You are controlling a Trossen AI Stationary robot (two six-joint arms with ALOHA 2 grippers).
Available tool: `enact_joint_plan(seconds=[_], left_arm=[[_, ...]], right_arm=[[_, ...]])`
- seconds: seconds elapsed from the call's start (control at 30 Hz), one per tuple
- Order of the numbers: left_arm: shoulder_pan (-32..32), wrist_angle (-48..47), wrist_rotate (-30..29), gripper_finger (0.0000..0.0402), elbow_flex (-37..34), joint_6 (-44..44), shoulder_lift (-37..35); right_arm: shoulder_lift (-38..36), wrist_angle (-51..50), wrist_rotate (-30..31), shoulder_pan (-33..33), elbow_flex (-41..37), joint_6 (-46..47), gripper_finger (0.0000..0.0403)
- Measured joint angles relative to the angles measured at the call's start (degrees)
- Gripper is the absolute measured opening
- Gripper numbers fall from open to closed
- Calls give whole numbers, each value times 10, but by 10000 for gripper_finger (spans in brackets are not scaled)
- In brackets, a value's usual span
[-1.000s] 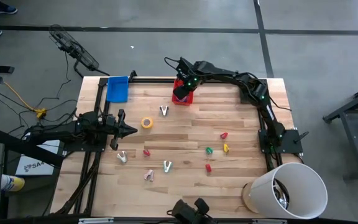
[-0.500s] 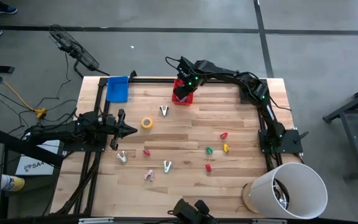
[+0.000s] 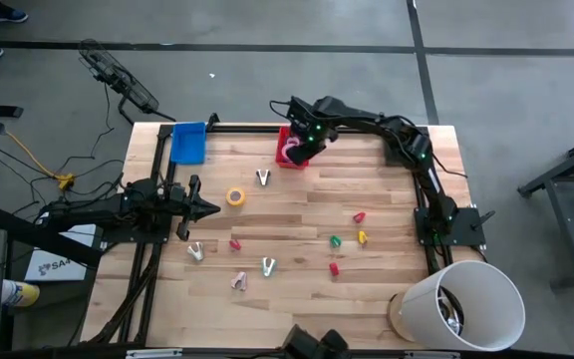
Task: Pick and place Stapler, Stapler remover, tape
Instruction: Put the green stapler into the black bin
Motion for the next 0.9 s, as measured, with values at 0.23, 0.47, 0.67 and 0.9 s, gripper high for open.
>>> enact_joint_plan(seconds=[0.23, 0.47, 0.67, 0.9], left_arm=[[0, 0, 0, 1, 0, 0, 0], [0, 0, 0, 1, 0, 0, 0], [0, 0, 0, 1, 0, 0, 0], [0, 0, 0, 1, 0, 0, 0]], right_arm=[[-24, -43, 27, 9, 0, -35, 110], [-42, -125, 78, 23, 0, -80, 110], [-42, -166, 135, 46, 0, -62, 110], [-42, -188, 151, 84, 0, -60, 110]])
